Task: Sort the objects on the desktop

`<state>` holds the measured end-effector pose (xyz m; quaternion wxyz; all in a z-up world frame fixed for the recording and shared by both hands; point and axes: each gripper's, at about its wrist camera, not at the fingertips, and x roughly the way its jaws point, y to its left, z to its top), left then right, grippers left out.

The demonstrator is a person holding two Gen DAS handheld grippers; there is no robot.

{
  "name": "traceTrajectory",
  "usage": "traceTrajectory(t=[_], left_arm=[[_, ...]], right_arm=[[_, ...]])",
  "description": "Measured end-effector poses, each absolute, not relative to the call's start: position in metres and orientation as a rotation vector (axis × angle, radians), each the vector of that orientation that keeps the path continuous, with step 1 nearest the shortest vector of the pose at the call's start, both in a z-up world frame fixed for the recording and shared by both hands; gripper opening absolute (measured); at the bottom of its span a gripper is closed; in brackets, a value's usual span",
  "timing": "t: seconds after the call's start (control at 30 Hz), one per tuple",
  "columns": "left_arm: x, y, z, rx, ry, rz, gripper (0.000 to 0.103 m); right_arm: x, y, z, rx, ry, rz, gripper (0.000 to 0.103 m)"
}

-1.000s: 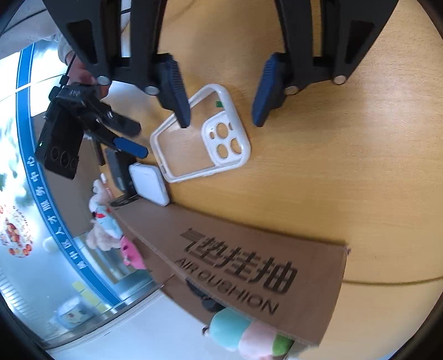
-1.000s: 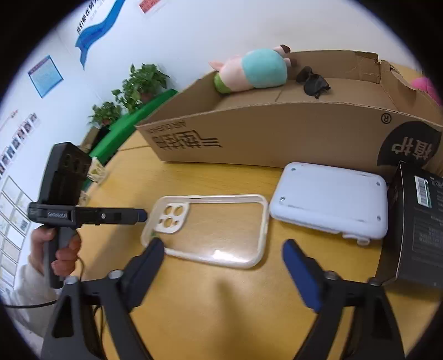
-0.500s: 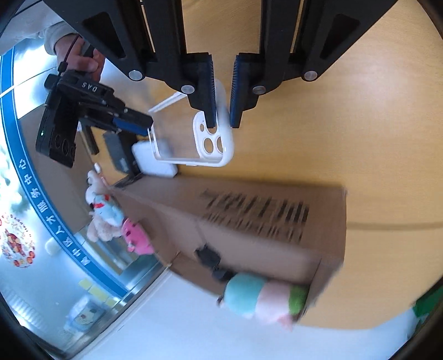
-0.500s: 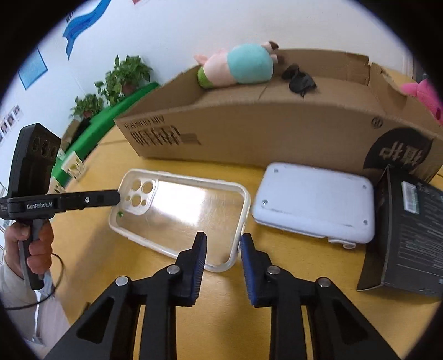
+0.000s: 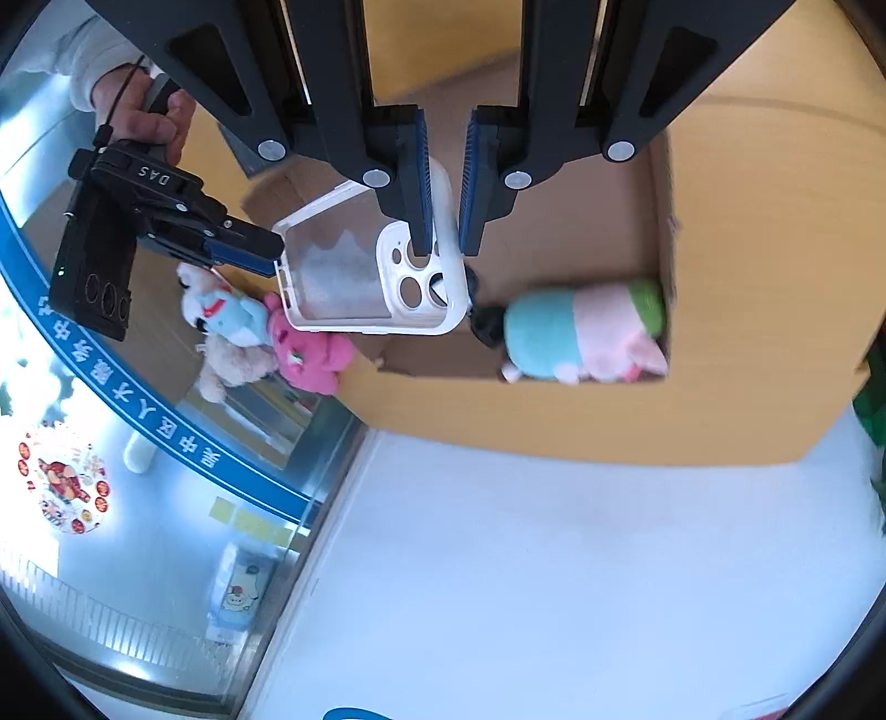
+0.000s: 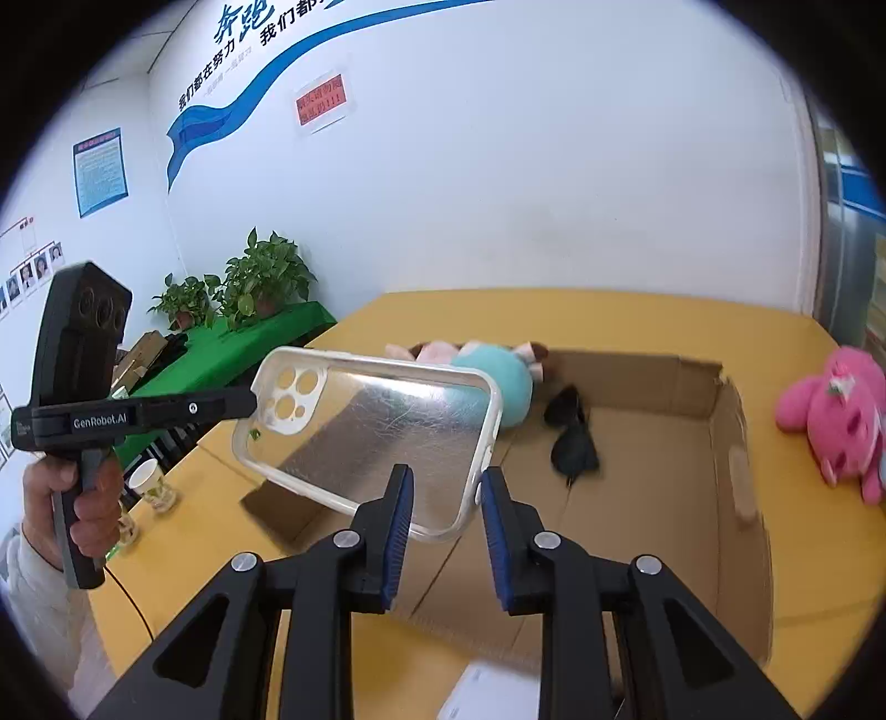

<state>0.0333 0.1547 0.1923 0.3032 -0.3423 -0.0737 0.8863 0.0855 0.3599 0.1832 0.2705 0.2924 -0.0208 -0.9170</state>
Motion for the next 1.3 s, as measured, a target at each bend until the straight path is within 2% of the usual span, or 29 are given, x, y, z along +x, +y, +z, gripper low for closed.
traceTrajectory(t=[0.27, 0.5, 0.63, 0.83, 1.1, 1.2, 1.3], left_arm=[[-0.065, 0.146, 0.184, -1.05, -0.174, 2.41, 0.006], [-0.13, 0.149, 0.123, -1.356, -0.046, 2.401, 0.006], [-0.142, 0.156, 0.087, -1.529, 0.052, 2.357, 0.006], [-0.142, 0.174, 0.059, -1.713, 0.244, 2.26, 0.006], [-0.14, 0.184, 0.048, -1.836, 0.434, 2.275, 0.006], [-0.138, 0.187, 0.047, -1.867, 0.476, 2.276, 0.013], [-0.135, 0.186, 0.051, -1.862, 0.434, 2.275, 0.017]], right_arm=[[-0.02, 0.343, 0.179, 0.844, -0.06, -2.395, 0.025], [-0.094, 0.316, 0.116, 1.075, -0.077, -2.286, 0.025], [-0.117, 0.311, 0.067, 1.253, -0.153, -2.182, 0.025], [-0.121, 0.308, 0.018, 1.444, -0.174, -2.049, 0.025], [-0.12, 0.295, 0.008, 1.52, -0.115, -2.0, 0.027], [-0.122, 0.294, 0.003, 1.534, -0.157, -1.995, 0.027], [-0.12, 0.296, -0.002, 1.543, -0.18, -1.982, 0.035]])
